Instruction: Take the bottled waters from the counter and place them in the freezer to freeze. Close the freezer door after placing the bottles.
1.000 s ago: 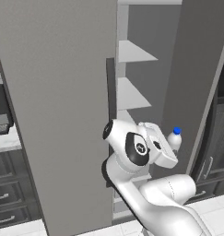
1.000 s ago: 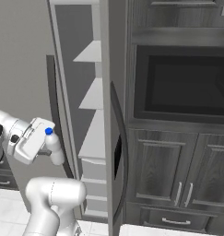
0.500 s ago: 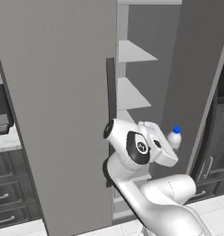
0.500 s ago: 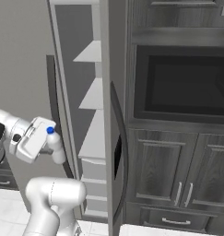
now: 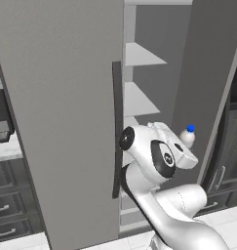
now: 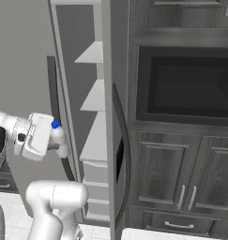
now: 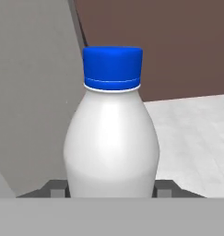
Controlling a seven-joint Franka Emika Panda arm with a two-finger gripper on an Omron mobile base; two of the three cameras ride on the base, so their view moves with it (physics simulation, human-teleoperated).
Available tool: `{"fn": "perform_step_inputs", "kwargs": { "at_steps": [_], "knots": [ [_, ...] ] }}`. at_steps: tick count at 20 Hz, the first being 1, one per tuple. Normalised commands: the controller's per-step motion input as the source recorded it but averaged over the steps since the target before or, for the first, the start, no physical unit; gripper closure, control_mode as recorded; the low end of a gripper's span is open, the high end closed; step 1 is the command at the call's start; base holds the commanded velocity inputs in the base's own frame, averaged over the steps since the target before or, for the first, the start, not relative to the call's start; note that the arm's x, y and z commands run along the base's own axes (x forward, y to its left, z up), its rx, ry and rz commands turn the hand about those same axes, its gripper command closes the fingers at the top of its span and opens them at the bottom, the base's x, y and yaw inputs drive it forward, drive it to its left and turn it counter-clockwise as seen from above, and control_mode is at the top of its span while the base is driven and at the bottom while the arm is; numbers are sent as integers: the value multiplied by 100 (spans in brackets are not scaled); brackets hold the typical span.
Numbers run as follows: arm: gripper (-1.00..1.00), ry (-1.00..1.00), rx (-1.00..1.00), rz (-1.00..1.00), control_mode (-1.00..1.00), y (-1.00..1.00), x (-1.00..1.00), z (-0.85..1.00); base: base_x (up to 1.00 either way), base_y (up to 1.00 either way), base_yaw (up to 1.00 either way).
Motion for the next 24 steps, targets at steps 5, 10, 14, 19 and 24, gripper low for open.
{"fn": "perform_step_inputs", "kwargs": {
  "at_steps": [5,10,14,19,24],
  "knots": [
    [100,-11,-3,47,-100,-11,5,47,0,0,0],
    [100,0,-3,49,-100,-27,32,11,0,0,0],
    [100,-3,-12,49,-100,-11,26,13,0,0,0],
    [100,-11,-18,50,-100,-8,11,18,0,0,0],
    [100,-14,-14,53,-100,-4,0,27,0,0,0]
  ]
}}
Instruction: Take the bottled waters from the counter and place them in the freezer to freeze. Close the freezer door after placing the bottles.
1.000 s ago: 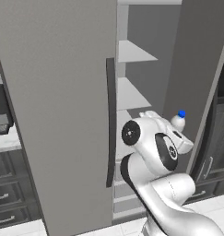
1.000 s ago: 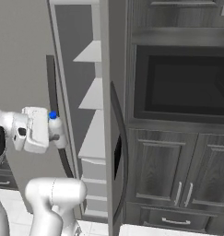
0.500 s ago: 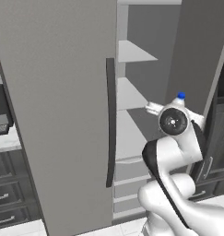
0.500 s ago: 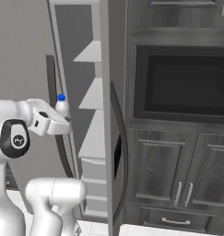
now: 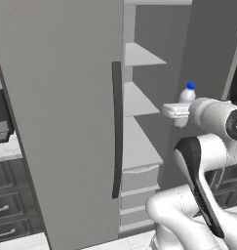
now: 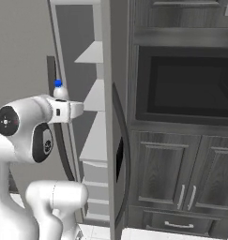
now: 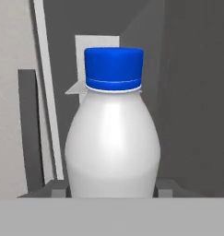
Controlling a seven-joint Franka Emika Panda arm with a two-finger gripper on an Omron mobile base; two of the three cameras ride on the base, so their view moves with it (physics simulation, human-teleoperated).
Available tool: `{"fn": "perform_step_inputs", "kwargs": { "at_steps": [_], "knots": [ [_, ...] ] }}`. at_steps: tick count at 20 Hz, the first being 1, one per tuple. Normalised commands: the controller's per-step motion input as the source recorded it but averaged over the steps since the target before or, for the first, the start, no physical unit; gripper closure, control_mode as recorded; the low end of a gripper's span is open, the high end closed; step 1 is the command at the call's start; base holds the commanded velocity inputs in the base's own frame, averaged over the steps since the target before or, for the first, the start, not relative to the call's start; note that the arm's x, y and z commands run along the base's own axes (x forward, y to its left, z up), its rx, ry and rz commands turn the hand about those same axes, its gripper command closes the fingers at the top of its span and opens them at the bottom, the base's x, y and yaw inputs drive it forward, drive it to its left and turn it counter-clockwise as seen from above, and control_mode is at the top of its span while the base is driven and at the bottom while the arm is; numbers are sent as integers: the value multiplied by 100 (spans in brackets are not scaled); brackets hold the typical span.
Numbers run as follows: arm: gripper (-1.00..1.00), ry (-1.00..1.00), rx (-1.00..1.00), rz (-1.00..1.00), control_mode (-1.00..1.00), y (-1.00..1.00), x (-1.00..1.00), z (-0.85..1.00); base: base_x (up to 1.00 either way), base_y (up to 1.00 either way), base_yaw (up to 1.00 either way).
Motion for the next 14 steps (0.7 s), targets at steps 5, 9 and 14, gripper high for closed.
{"fn": "perform_step_inputs", "kwargs": {
  "at_steps": [5,9,14],
  "knots": [
    [100,0,-7,37,-100,0,4,47,0,0,0],
    [100,0,1,3,-100,-5,0,5,0,0,0],
    [100,-3,0,0,-100,4,3,0,0,0,0]
  ]
}}
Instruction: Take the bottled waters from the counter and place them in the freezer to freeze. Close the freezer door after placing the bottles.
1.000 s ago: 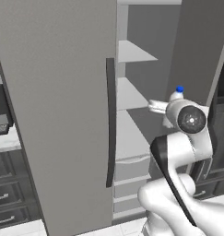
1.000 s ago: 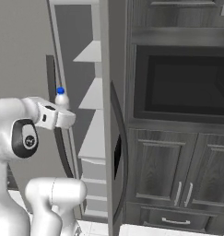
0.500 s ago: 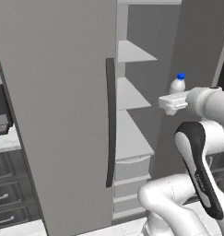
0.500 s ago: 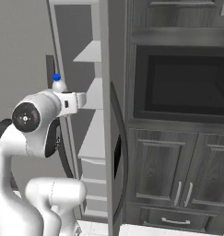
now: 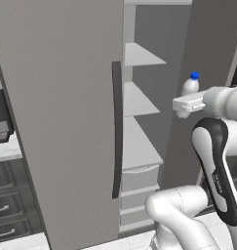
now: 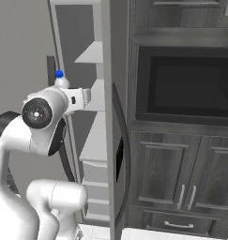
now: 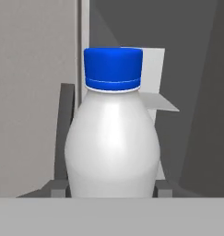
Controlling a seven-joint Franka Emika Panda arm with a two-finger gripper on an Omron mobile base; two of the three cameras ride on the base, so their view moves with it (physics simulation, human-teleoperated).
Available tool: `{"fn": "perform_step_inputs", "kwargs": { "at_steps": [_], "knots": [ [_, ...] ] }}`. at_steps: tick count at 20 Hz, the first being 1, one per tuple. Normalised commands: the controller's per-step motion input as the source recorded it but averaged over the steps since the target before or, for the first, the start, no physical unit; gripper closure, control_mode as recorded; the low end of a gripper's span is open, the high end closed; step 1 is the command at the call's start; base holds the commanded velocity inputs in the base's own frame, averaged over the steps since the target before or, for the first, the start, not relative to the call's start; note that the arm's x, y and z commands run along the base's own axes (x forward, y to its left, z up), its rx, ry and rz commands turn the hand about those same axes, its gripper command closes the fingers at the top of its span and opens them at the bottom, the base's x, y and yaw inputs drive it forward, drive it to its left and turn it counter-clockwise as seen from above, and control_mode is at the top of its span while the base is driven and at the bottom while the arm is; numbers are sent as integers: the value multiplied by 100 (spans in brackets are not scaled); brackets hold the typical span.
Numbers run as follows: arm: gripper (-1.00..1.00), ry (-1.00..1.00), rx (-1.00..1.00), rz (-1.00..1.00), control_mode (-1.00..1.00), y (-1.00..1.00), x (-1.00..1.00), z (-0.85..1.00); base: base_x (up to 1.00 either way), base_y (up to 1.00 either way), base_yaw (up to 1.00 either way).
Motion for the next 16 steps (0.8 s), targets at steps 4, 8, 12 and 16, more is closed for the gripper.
{"fn": "perform_step_inputs", "kwargs": {
  "at_steps": [4,8,12,16],
  "knots": [
    [100,-3,0,-17,-100,22,46,0,0,0,0],
    [100,0,0,-14,-100,4,23,3,0,0,0],
    [100,3,1,0,-100,-22,9,17,0,0,0],
    [100,12,0,0,-100,-12,30,47,0,0,0]
  ]
}}
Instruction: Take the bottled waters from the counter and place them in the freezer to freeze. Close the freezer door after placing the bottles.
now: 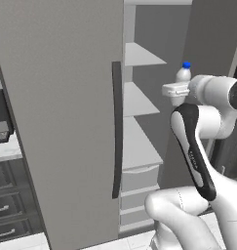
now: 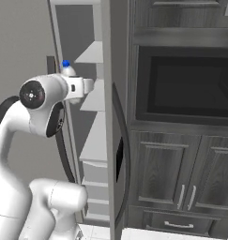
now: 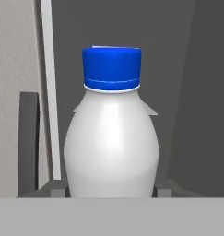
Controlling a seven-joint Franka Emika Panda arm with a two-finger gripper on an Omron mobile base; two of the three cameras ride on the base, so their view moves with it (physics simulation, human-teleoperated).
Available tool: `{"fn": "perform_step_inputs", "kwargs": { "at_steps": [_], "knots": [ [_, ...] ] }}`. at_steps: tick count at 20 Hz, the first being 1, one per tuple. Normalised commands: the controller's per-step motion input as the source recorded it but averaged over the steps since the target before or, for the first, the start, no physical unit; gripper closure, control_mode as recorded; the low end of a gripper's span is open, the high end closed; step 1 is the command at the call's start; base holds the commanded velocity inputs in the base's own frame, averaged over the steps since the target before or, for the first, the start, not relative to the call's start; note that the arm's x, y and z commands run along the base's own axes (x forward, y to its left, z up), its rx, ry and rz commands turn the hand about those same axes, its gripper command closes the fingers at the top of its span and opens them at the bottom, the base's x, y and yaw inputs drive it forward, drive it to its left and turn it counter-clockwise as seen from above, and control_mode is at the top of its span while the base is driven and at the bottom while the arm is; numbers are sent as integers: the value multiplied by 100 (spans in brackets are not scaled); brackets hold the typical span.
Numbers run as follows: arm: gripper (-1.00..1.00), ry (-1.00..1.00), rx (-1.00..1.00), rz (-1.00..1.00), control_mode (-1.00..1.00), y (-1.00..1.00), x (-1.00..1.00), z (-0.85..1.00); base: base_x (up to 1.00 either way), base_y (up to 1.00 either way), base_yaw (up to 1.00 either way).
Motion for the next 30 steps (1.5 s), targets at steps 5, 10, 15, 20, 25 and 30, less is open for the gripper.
{"fn": "perform_step_inputs", "kwargs": {
  "at_steps": [5,10,15,20,25,30],
  "knots": [
    [100,4,0,0,-100,-1,28,41,0,0,0],
    [100,-4,0,-3,-100,0,43,9,0,0,0],
    [100,-3,0,-1,-100,0,50,20,0,0,0],
    [100,0,0,0,-100,0,60,26,0,0,0],
    [100,9,1,0,-100,0,61,30,0,0,0],
    [100,2,5,0,-100,-3,51,8,0,0,0]
  ]
}}
